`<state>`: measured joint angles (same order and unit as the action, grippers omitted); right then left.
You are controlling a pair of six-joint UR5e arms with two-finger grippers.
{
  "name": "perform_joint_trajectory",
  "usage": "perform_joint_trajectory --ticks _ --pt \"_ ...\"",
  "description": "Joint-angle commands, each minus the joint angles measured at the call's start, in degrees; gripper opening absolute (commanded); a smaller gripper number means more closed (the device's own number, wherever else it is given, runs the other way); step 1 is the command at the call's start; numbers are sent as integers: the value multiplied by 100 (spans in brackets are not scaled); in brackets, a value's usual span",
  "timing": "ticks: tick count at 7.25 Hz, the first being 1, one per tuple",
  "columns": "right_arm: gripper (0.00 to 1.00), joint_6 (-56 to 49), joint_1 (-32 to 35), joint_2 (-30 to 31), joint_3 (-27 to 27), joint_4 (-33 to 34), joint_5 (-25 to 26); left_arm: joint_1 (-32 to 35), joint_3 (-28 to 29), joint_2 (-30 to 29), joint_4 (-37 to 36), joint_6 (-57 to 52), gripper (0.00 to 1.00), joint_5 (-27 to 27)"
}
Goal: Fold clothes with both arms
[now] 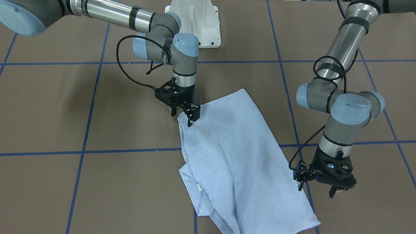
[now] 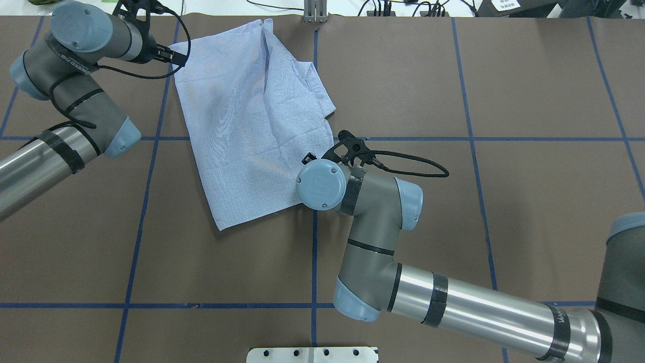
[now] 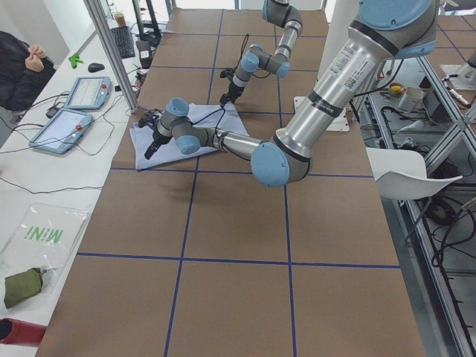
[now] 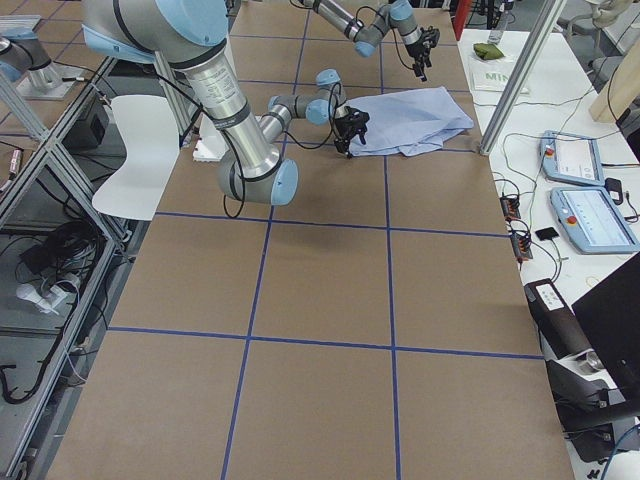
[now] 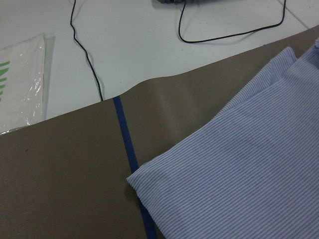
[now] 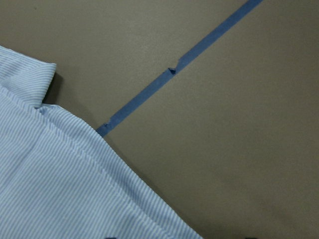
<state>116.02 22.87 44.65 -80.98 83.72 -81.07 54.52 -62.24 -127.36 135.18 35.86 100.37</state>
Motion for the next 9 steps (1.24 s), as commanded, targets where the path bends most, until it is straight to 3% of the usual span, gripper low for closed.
perform_joint_trajectory --ticks 1,5,7,9 --pt "0 -1 -2 -17 -32 -5 12 -11 -8 35 0 9 100 0" --pt "0 -18 -37 0 -171 22 153 -20 -8 35 0 9 100 0" --pt "0 -62 -2 157 -1099 702 144 -29 -173 18 0 131 100 8" --pt "0 -53 -2 954 -2224 865 153 -457 -953 236 -9 952 100 165"
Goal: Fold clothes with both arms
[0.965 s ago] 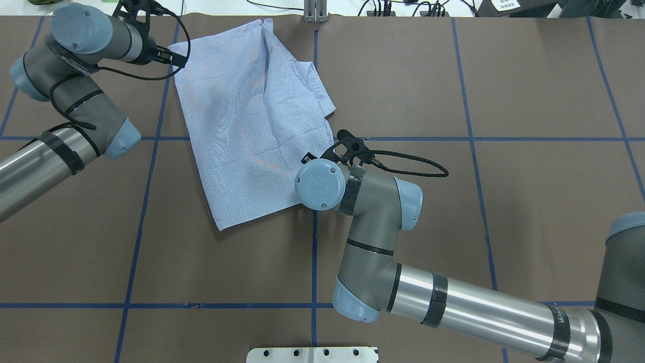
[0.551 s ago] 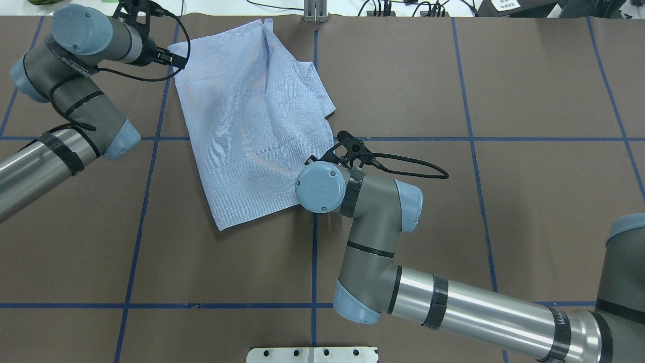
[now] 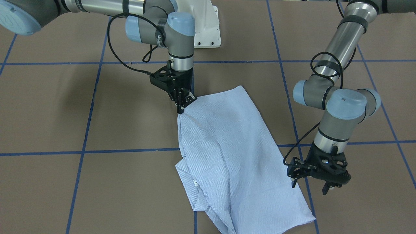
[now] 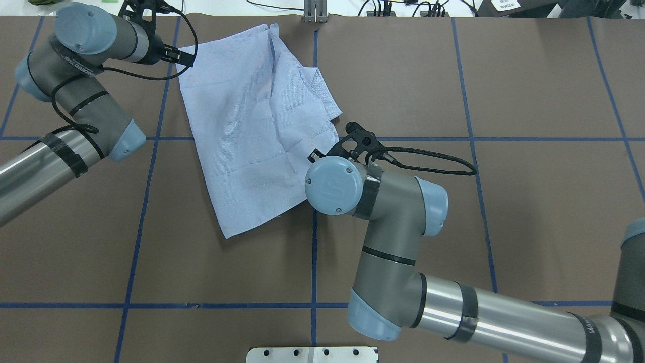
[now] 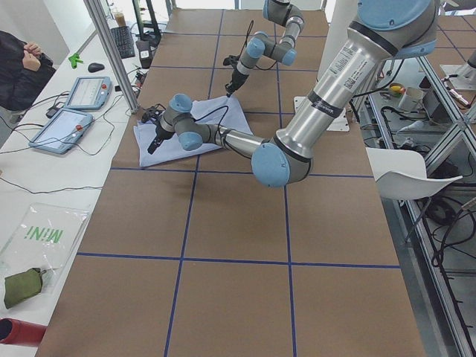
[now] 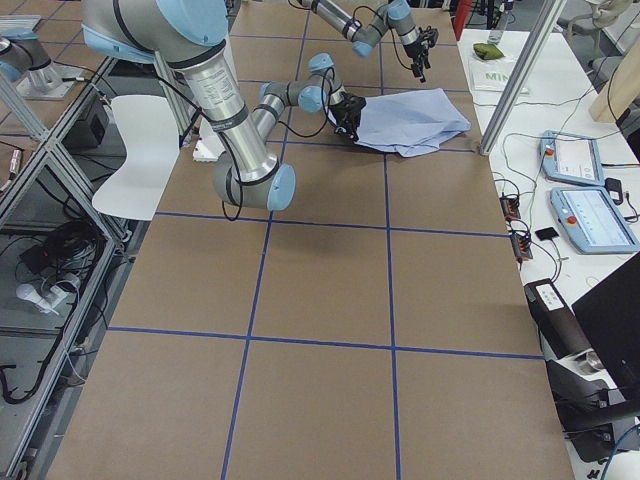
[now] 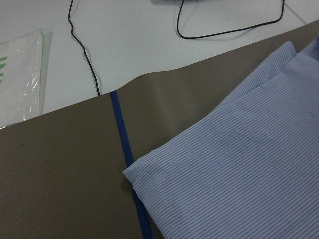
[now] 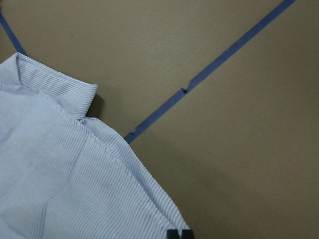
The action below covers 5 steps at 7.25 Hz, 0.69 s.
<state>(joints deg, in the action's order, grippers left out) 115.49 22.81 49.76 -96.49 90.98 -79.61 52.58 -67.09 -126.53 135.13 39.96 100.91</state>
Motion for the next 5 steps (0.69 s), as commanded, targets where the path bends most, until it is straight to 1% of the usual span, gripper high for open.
perform_joint_trajectory --ticks 1,2,3,4,5 --pt "0 0 -5 490 -748 148 15 -492 -1132 486 -4 1375 100 670" --pt "0 0 -22 491 -749 148 15 -790 -1983 907 -21 2271 100 719" --pt "0 9 -66 482 -749 148 41 -1315 -2783 1468 -30 2819 100 624" --pt "0 9 -119 473 -731 148 120 -1686 -3374 1856 -65 3190 100 492" --pt "0 9 -154 465 -723 148 164 -2194 -3824 2252 -66 3655 100 91"
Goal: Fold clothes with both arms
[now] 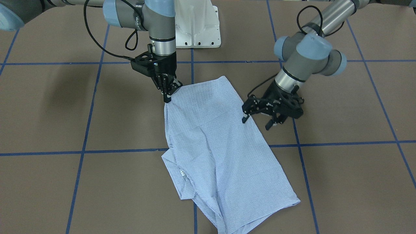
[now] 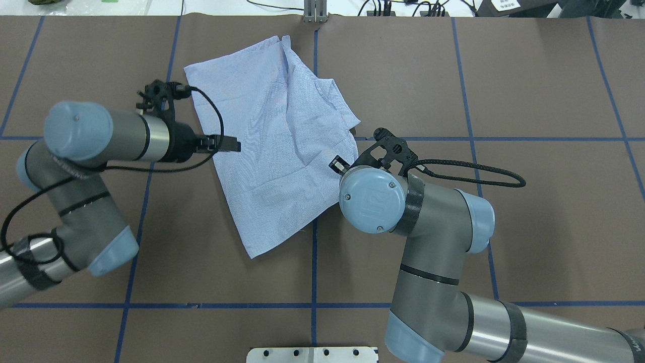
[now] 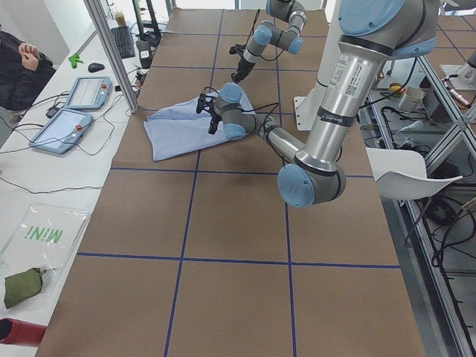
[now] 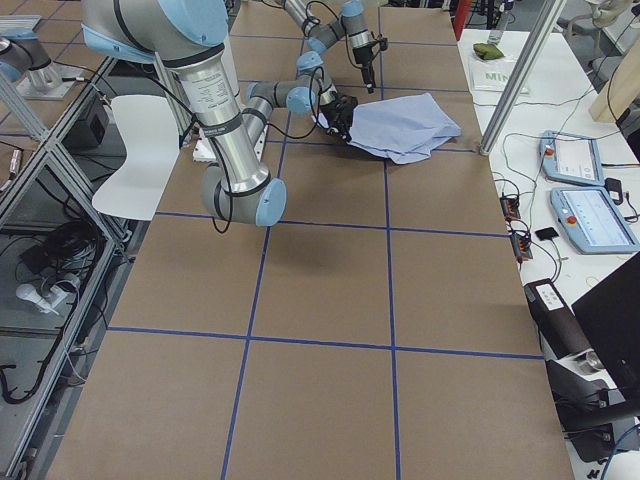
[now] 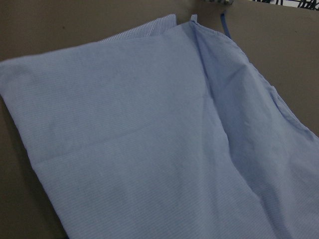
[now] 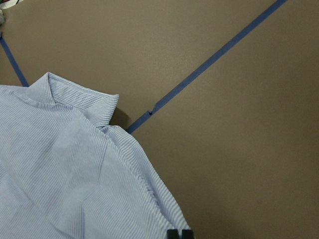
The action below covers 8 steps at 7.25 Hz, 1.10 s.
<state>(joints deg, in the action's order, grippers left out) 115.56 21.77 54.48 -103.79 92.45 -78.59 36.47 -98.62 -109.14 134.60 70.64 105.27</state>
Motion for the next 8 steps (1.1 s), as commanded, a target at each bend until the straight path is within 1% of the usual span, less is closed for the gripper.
perform_joint_trajectory --ticks 1,2,3,4,5,6,7,8 --pt "0 10 -59 1 8 1 98 -1075 -833 691 -13 1130 100 -732" --pt "0 10 -59 1 8 1 124 -1507 -817 701 -39 1588 100 -1180" --pt "0 10 -59 -8 8 1 124 -1746 -808 701 -222 1941 98 -1428" --pt "0 10 -59 -34 0 1 124 -1870 -799 675 -371 2336 85 -1561" --pt "0 10 -59 -34 -1 1 124 -1906 -790 666 -434 2444 71 -1571" --pt "0 10 -59 -34 -9 1 124 -1915 -781 657 -434 2576 61 -1571" --pt "0 10 -59 -34 -9 1 124 -1985 -755 631 -434 2777 59 -1571" --pt "0 10 -59 -51 -18 1 124 -2029 -720 535 -434 2779 59 -1571"
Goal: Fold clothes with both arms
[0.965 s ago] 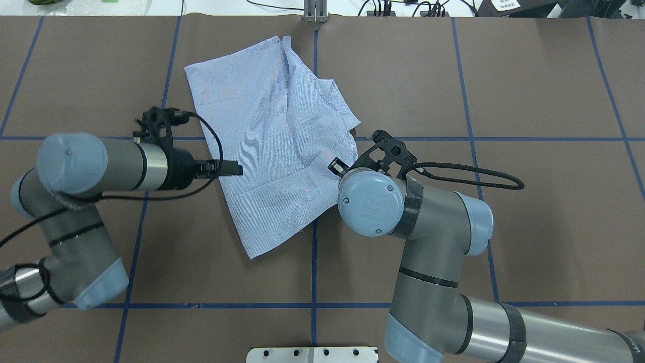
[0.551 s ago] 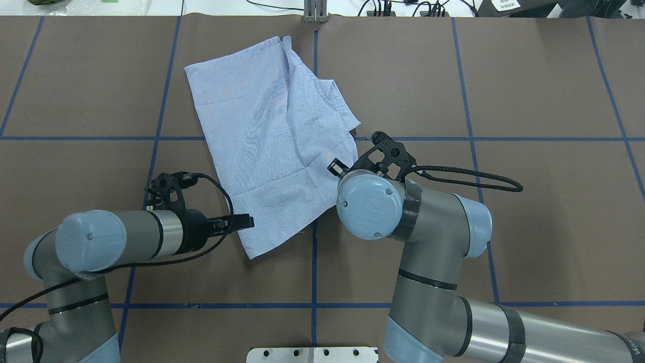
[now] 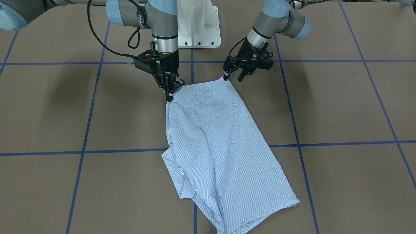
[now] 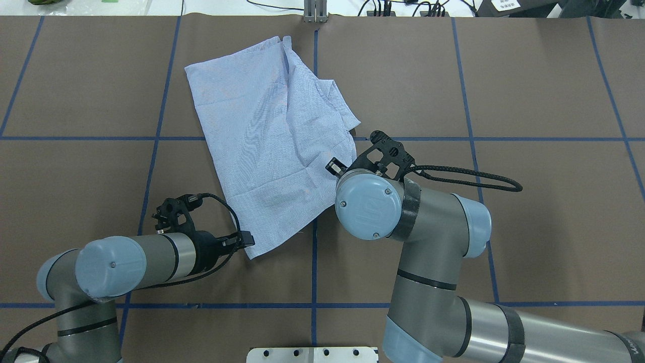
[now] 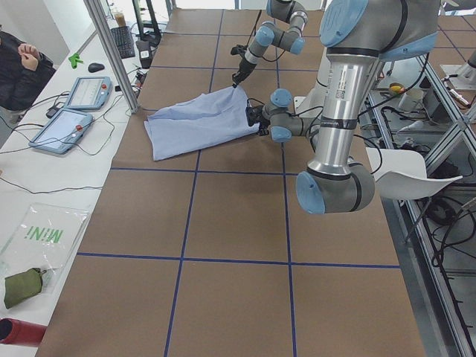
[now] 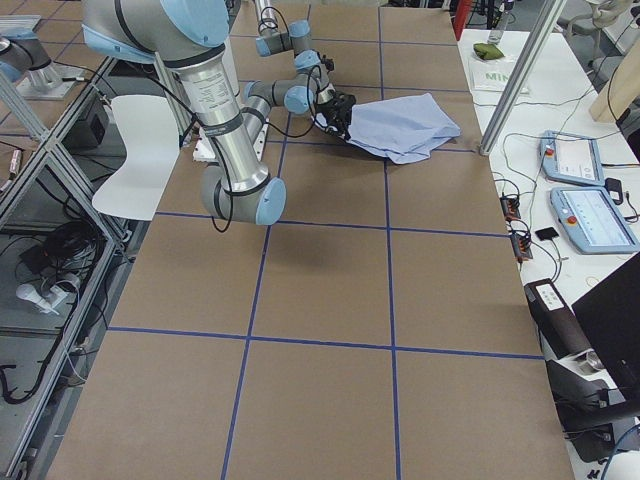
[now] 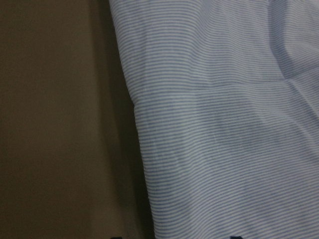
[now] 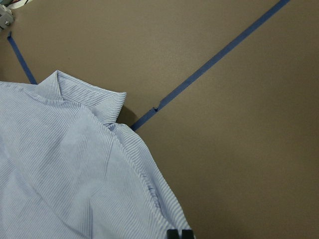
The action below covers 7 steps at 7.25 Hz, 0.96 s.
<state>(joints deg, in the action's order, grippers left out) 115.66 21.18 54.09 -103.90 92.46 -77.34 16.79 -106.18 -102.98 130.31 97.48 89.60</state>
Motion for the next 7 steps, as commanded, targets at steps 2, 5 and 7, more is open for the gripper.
perform_joint_trajectory --ticks 2,5,7 --pt "0 0 0 -21 -16 -9 0 -175 115 -179 -5 95 59 5" --pt "0 0 0 -21 -25 -9 0 -246 124 -188 -32 104 53 -4" --pt "0 9 9 -21 -25 -17 0 -264 124 -188 -32 104 39 -4"
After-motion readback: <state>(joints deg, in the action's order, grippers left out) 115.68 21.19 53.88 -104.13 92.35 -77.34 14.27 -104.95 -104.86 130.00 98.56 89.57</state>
